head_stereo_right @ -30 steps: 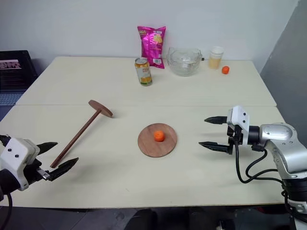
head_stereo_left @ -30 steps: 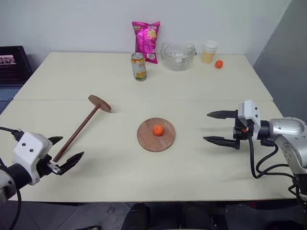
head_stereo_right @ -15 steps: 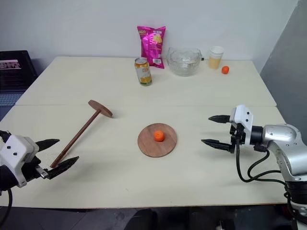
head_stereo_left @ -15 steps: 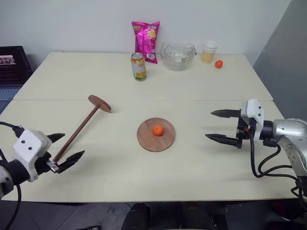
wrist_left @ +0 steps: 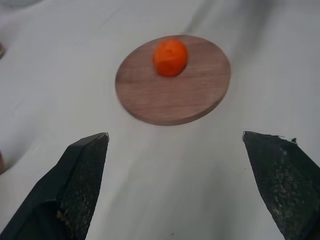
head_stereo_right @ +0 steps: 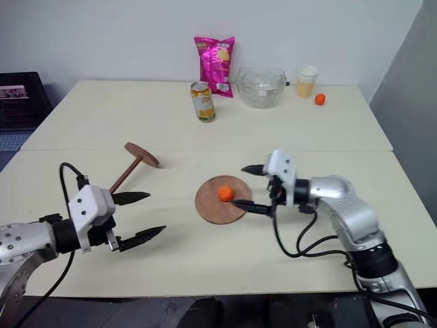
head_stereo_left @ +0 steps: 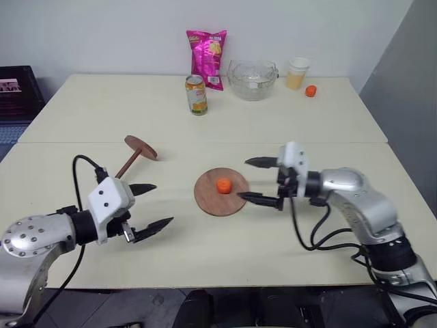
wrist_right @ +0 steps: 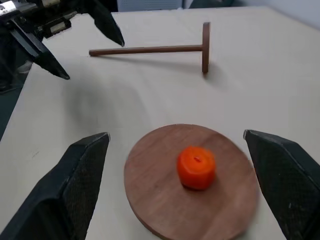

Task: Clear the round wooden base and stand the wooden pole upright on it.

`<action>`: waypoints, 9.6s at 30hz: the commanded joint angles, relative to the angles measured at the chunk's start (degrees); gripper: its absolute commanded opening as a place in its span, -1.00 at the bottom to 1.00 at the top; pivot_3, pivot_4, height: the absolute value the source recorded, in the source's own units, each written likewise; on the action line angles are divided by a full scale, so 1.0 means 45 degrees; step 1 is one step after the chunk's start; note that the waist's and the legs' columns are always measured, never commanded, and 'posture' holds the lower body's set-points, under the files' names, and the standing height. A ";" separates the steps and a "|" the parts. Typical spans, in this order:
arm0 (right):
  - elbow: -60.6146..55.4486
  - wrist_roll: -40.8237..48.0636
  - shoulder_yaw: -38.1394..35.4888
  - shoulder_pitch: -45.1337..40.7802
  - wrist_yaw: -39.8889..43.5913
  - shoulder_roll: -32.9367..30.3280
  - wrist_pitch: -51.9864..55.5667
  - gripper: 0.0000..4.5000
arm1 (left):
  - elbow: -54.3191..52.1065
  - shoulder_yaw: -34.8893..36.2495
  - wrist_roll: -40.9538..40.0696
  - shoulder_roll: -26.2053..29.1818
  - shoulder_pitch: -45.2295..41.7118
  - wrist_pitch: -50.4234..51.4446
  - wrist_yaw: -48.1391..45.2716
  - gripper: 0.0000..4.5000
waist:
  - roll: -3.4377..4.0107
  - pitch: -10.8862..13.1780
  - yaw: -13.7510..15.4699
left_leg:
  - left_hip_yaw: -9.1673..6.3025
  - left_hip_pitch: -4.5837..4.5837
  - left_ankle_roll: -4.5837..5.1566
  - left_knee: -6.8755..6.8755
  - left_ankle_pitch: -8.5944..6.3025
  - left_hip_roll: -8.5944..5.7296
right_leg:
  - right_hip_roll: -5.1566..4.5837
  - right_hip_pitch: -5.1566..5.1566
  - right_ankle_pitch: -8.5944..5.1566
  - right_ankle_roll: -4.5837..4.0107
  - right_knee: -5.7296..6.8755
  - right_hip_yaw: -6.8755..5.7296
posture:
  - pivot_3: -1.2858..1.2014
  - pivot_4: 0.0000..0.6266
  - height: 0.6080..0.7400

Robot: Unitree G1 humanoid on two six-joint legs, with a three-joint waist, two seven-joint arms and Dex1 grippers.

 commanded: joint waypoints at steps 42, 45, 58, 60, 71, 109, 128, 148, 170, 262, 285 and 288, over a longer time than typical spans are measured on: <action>0.1799 -0.3196 -0.3249 0.1021 -0.3336 0.0259 -0.1040 -0.54 | 0.1327 -0.3647 -0.1103 -0.2973 -0.4609 -0.0619 0.0265 1.00 | 0.0007 0.0004 0.0114 | -0.0002 -0.0004 -0.0001 0.0006 0.0001 -0.0007 | -0.0003 0.0003 0.0001 0.0002 0.0011 -0.0005 | 0.03 -0.52 1.00; 0.1937 -0.3329 -0.3986 0.1395 -0.4297 0.0102 -0.0500 -0.56 | 0.1775 -0.4198 -0.1024 -0.3514 -0.5427 -0.0485 0.0198 1.00 | 0.0015 -0.0001 0.0032 | 0.0016 -0.0005 -0.0001 0.0010 0.0002 -0.0009 | -0.0004 0.0004 0.0002 0.0002 0.0013 0.0009 | 0.03 -0.52 1.00; 0.3920 -0.2925 -0.6253 0.2020 -0.7637 0.0930 0.0082 -0.26 | 0.3248 -0.5972 0.0303 -0.5188 -0.7686 -0.1160 0.0397 1.00 | 0.0018 -0.0002 -0.0065 | 0.0058 0.0007 -0.0039 0.0012 0.0027 0.0001 | 0.0012 0.0005 0.0003 0.0004 0.0013 0.0051 | 0.03 -0.52 1.00; 0.3794 -0.2754 -0.6333 0.2074 -0.7650 0.0963 0.0139 -0.05 | 0.3255 -0.6017 0.0435 -0.5156 -0.7633 -0.1355 0.0303 1.00 | 0.0018 -0.0002 -0.0047 | 0.0054 0.0007 -0.0036 0.0013 0.0025 0.0000 | 0.0011 0.0005 0.0003 0.0004 0.0013 0.0047 | 0.03 -0.52 1.00; 0.1340 -0.2643 -0.6433 0.2619 -0.7382 0.0287 -0.0818 0.97 | 0.2211 -0.4118 -0.0634 -0.4679 -0.6819 0.0465 0.1753 1.00 | 0.0026 0.0003 -0.0084 | 0.0048 0.0009 -0.0003 0.0011 0.0006 0.0006 | 0.0015 0.0000 0.0002 0.0006 0.0019 0.0043 | 0.03 -0.52 1.00; -0.2994 0.0658 0.0081 0.1794 0.0995 -0.0033 -0.1920 0.97 | 1.3762 -0.7571 0.5254 0.2064 -1.3183 0.3474 -0.2034 1.00 | -0.0010 0.0023 -0.0069 | -0.0004 -0.0019 0.0003 0.0015 0.0003 0.0004 | 0.0068 -0.0020 -0.0009 0.0015 0.0015 -0.0007 | 0.03 -0.52 1.00; -0.2683 0.0784 0.0115 0.0914 0.1510 0.0128 -0.1769 0.97 | 1.7377 -0.8062 0.6871 0.0800 -1.4846 0.3199 -0.3053 1.00 | -0.0018 0.0019 -0.0111 | -0.0014 -0.0021 0.0000 0.0023 0.0005 0.0001 | 0.0040 -0.0019 -0.0008 0.0014 0.0018 -0.0012 | 0.03 -0.52 1.00; -0.3337 0.0712 -0.0068 0.0988 0.1182 -0.0207 -0.1220 1.00 | 2.0417 -0.7984 0.8158 -0.0299 -1.5678 0.1510 -0.2623 0.20 | -0.0023 0.0016 -0.0112 | -0.0016 -0.0024 -0.0001 0.0031 0.0005 0.0002 | 0.0035 -0.0021 -0.0007 0.0014 0.0021 -0.0015 | 0.03 -0.52 1.00; -0.3093 0.0715 -0.0325 0.0852 0.1264 -0.0560 -0.1434 1.00 | 1.7650 -0.6322 0.6931 0.0525 -1.4881 0.1518 -0.3032 -0.88 | -0.0024 0.0016 -0.0122 | -0.0020 -0.0026 -0.0003 0.0034 0.0006 0.0004 | 0.0032 -0.0021 -0.0006 0.0013 0.0024 -0.0016 | 0.03 -0.52 1.00; -0.6898 0.1340 -0.1988 0.3318 -0.2478 -0.3069 0.3839 1.00 | 0.6343 -0.4651 0.1430 -0.7947 -0.6618 -0.3604 0.3883 -0.88 | -0.0022 0.0002 0.0004 | -0.0011 -0.0021 0.0000 0.0157 -0.0001 -0.0018 | -0.0005 0.0055 0.0014 0.0053 0.0021 -0.0009 | 0.03 -0.52 1.00; -0.6943 0.1399 -0.1867 0.3351 -0.2744 -0.2881 0.4048 1.00 | 0.7109 -0.5384 0.2226 -0.7164 -0.6097 -0.2880 0.4400 -0.88 | -0.0005 -0.0093 -0.0021 | -0.0024 0.0093 0.0024 0.0139 -0.0016 -0.0011 | 0.0006 0.0175 -0.0004 0.0082 0.0003 -0.0016 | 0.03 -0.52 1.00; -0.6971 0.1403 -0.1872 0.3368 -0.2776 -0.2871 0.4055 1.00 | 0.7217 -0.5402 0.2253 -0.7106 -0.6077 -0.2862 0.4456 -0.88 | -0.0016 -0.0112 -0.0016 | -0.0020 0.0144 0.0030 0.0116 -0.0020 -0.0014 | 0.0005 0.0218 -0.0028 0.0123 -0.0010 -0.0011 | 0.03 -0.52 1.00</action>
